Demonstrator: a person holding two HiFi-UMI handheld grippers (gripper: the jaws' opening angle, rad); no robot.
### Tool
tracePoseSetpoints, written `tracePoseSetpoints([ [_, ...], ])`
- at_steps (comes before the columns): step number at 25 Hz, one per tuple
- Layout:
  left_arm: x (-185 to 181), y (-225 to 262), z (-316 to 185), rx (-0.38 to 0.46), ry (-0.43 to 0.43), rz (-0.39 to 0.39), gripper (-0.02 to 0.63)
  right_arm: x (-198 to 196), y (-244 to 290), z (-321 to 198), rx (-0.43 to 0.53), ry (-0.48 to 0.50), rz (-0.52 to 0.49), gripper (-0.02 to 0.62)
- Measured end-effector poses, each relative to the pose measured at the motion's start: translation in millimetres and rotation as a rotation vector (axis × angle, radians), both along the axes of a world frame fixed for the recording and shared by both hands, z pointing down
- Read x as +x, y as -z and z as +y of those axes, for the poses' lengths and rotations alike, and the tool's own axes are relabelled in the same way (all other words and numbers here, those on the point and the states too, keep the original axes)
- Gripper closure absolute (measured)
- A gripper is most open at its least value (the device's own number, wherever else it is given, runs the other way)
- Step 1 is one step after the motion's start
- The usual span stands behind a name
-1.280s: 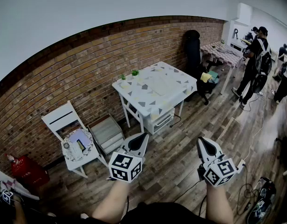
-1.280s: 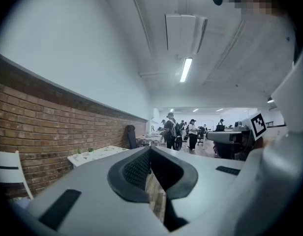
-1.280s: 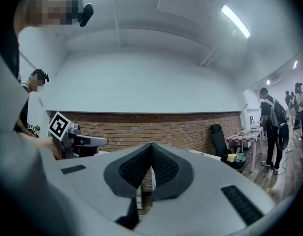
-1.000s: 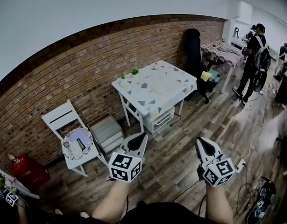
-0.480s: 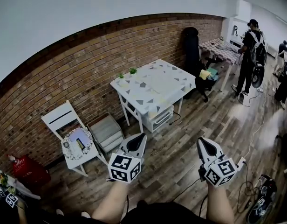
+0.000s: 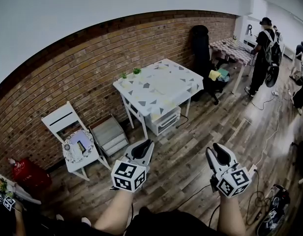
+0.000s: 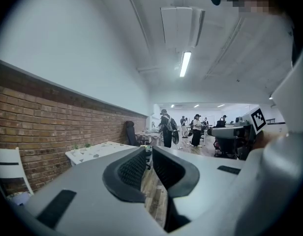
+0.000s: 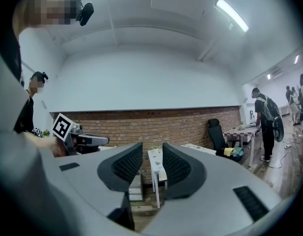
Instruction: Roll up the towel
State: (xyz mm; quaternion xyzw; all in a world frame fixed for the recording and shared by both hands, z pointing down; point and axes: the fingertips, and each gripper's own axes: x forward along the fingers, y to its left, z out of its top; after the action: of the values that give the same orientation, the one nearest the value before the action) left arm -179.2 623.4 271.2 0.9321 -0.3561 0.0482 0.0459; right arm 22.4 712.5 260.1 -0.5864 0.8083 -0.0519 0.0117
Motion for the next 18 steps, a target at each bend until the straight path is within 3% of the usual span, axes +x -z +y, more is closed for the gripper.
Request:
tracePoseSetpoints([
  [3,11,-2,6,-0.009,0.036,-0.01,0.484,19,-4,11,0.002,0.015,-0.015,0.446],
  [10,35,-19,14,-0.042,0.053,-0.024,0.482,45,-29,14,-0.048,0.029,-0.072,0.42],
  [18,63,-38,-15,-0.071,0.028,-0.035,0.482,57,-43,-22,-0.08,0.053,-0.069,0.416],
])
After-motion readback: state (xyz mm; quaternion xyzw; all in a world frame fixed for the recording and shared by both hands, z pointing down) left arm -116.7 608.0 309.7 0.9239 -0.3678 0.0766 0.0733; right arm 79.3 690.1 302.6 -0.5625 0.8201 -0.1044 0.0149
